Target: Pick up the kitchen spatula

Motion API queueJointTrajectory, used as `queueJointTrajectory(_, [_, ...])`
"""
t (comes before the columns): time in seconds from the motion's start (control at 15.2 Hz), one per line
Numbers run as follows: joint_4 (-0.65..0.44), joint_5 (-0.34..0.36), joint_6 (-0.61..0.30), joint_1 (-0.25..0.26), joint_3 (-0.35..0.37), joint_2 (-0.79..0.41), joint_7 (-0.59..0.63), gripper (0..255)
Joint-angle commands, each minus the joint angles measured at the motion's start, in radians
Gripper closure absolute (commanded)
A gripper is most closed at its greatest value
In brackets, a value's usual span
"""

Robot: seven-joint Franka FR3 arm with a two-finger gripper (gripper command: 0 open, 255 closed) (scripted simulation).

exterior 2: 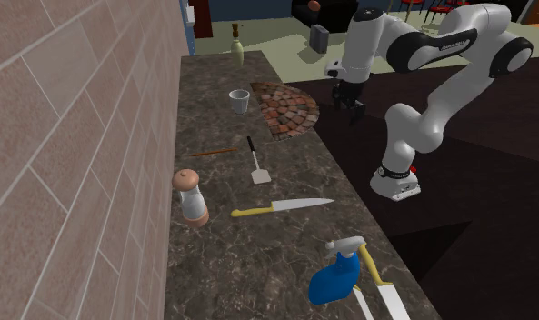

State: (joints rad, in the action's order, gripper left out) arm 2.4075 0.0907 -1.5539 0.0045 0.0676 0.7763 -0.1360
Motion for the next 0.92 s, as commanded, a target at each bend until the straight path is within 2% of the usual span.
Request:
queueJointTrajectory(0.0, [0.000,0.000,0.000,0.000,0.000,0.000,0.000,0])
queueJointTrajectory(0.46, [-0.058,0.102,-0.169,0.054,-0.169,-0.191,-0.399,0])
queueJointTrajectory(0.86, [-0.175,0.115,-0.295,0.112,-0.279,-0.405,-0.734,0])
